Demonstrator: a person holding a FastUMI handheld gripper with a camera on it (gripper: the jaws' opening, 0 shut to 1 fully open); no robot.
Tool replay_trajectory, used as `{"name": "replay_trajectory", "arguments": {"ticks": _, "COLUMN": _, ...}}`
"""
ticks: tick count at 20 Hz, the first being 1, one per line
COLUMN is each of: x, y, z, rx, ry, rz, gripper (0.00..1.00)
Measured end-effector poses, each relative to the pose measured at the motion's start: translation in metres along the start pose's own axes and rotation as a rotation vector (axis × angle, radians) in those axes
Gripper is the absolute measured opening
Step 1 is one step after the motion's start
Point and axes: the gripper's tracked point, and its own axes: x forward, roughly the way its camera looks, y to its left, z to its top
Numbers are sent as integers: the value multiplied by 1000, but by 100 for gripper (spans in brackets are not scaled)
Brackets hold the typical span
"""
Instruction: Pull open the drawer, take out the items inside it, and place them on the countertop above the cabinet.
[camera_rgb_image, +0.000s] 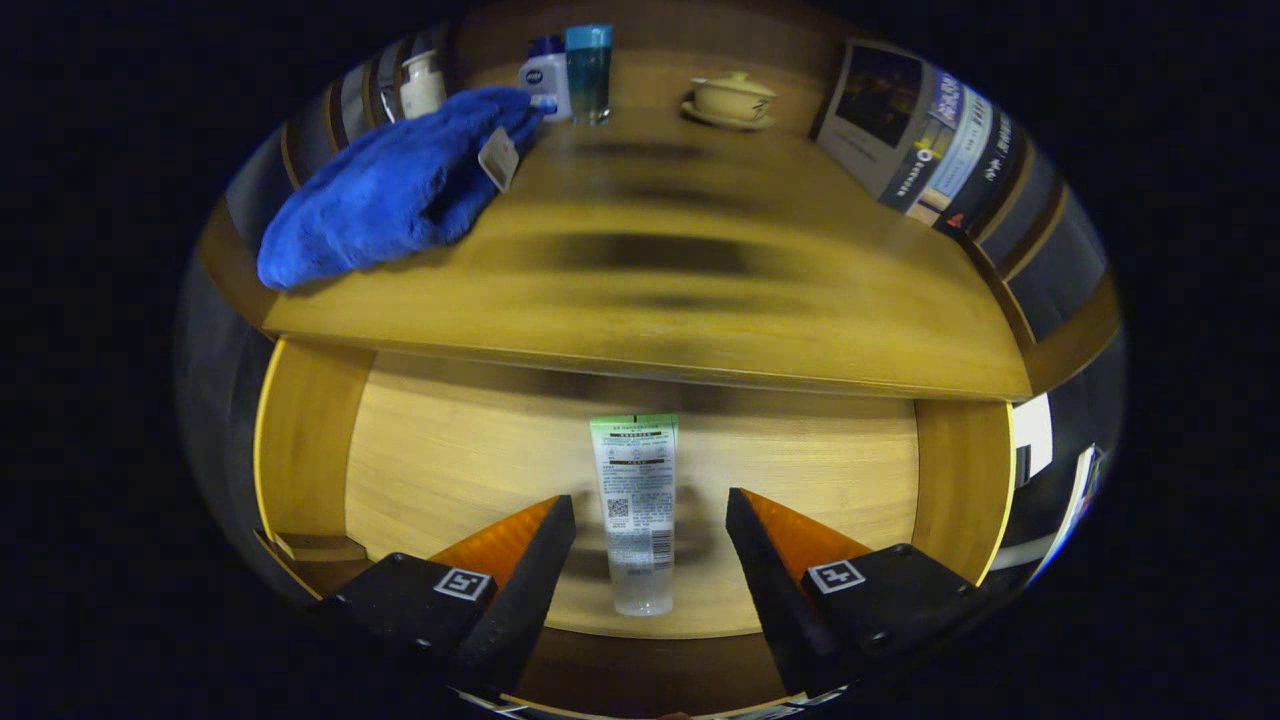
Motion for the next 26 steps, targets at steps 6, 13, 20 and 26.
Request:
{"name": "replay_trajectory", "arguments": {"ticks": 6, "x": 27, "y": -2, "z": -10, "rx": 16, "ry": 116, "rz": -9, "gripper": 92}}
{"name": "replay_trajectory", "arguments": {"ticks": 13, "x": 7, "y": 20, "z": -4, "rx": 63, "ry": 188, "rz": 31, "gripper": 51}}
{"name": "replay_trajectory", "arguments": {"ticks": 20, "x": -81, "y": 20, "z": 19, "rx": 113, "ry": 106, "rz": 80, "gripper": 51}}
{"name": "replay_trajectory", "arguments": {"ticks": 26, "x": -142, "y": 17, "z": 48, "rx": 122, "ry": 40, "rz": 72, "gripper": 51}}
